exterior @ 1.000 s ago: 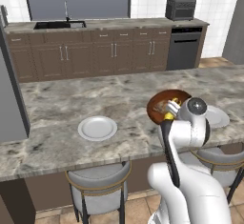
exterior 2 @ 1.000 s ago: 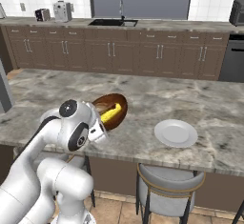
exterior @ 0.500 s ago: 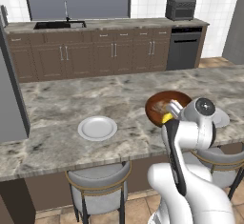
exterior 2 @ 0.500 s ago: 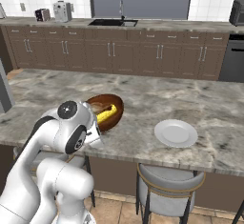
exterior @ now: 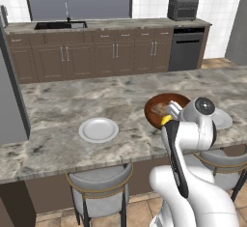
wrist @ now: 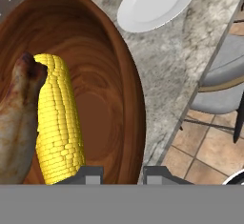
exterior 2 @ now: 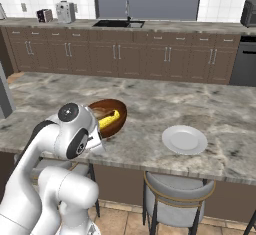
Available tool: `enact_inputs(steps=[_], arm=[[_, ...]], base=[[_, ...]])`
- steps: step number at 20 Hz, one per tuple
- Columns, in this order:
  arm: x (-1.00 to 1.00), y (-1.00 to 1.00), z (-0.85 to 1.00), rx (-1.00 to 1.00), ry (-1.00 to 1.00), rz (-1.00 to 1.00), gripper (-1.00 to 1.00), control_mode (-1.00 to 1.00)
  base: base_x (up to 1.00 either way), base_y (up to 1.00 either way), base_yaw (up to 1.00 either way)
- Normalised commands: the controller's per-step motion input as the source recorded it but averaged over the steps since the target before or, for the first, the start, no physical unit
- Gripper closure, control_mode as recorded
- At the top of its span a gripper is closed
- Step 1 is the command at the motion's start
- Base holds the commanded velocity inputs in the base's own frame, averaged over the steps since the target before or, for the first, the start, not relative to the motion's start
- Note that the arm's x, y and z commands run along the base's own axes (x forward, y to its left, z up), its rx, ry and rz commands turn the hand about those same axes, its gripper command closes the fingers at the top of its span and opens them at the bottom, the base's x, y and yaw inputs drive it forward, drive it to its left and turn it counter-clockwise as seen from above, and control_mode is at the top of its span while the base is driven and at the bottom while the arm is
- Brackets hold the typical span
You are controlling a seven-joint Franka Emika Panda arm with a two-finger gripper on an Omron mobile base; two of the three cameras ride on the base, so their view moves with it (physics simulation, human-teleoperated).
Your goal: Pick the chicken drumstick and corn from their plates and place them in the bowl. Then put the bowl in the fridge.
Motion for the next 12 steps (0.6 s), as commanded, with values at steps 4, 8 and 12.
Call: enact_inputs(steps=[4, 8, 12], arm=[[0.00, 0.00, 0.00, 0.00, 0.00, 0.00, 1.00, -1.00], [0.00, 0.00, 0.00, 0.00, 0.00, 0.00, 1.00, -1.00], [0.00, 0.00, 0.00, 0.00, 0.00, 0.00, 1.00, -1.00]], base=[[0.00, 0.00, 0.00], [0.00, 0.00, 0.00], [0.00, 0.00, 0.00]])
